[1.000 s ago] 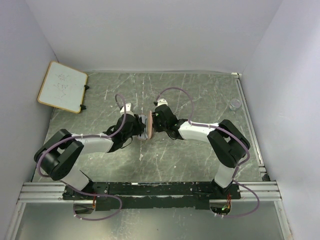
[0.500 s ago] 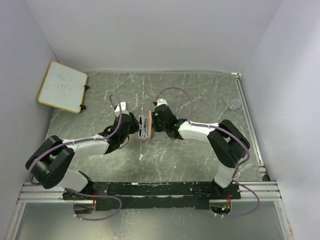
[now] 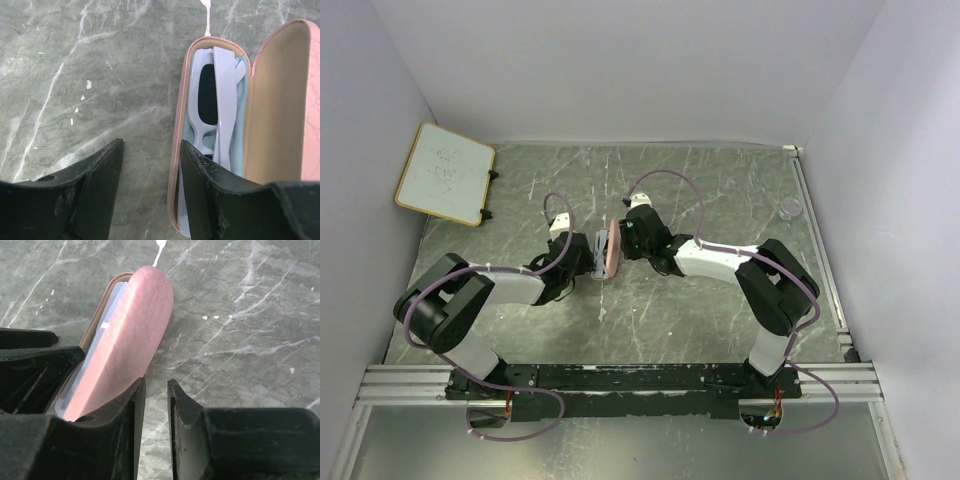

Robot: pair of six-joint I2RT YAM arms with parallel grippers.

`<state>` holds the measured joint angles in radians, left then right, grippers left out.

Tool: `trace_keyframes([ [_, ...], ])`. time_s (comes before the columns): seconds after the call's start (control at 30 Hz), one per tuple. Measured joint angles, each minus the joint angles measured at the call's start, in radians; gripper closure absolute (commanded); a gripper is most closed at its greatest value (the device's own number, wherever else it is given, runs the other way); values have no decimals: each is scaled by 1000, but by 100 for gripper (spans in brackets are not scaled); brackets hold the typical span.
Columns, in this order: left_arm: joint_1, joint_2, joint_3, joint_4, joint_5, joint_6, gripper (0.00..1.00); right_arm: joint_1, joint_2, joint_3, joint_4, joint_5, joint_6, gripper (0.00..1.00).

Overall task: Organize the sunglasses
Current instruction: Close the sunglasses case at the center of the board.

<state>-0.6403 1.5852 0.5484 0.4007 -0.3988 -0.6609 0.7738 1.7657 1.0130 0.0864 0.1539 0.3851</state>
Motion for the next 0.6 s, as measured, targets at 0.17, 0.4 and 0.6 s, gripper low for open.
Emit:
trace_keyframes([
  [0.17, 4, 14, 0, 24, 6, 1, 44, 0, 4, 5, -3, 2, 0, 75],
  [0.4, 5, 1, -4, 25, 12, 2, 42, 3, 23, 18, -9, 3, 0, 75],
  [0.6, 5, -80, -17, 13, 24, 2, 42, 8, 35, 23, -10, 4, 0, 75],
])
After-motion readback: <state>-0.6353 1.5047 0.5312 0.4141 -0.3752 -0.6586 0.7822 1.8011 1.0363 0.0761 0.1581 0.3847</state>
